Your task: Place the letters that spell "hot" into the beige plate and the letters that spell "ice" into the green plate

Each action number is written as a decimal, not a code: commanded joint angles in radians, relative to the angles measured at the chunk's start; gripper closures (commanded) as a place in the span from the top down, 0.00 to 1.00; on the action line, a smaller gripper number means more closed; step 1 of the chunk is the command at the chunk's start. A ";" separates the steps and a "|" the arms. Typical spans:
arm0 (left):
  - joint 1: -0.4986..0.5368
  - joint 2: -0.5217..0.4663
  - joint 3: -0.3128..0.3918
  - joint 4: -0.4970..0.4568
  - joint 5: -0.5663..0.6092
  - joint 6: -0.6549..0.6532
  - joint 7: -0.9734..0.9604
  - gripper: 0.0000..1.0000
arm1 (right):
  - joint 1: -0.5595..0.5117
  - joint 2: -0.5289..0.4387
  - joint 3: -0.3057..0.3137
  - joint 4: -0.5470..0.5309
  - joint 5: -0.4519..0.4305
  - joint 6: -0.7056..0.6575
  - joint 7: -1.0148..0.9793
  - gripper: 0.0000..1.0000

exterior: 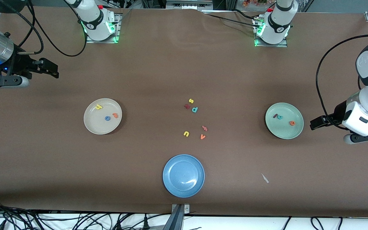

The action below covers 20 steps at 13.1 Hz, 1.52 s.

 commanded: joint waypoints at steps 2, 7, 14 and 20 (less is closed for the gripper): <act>-0.006 -0.010 0.006 -0.004 -0.005 0.004 0.020 0.99 | 0.010 0.000 -0.014 0.004 0.010 0.000 0.011 1.00; -0.006 -0.010 0.006 -0.004 -0.005 0.004 0.020 0.99 | 0.008 -0.001 -0.039 0.006 0.005 -0.006 -0.004 1.00; -0.006 -0.010 0.004 -0.005 -0.005 0.004 0.018 0.99 | 0.010 0.014 -0.039 0.061 -0.007 -0.023 -0.007 1.00; -0.015 -0.010 0.006 -0.007 -0.005 0.002 0.018 0.99 | 0.008 0.011 -0.065 0.064 0.013 -0.026 -0.010 1.00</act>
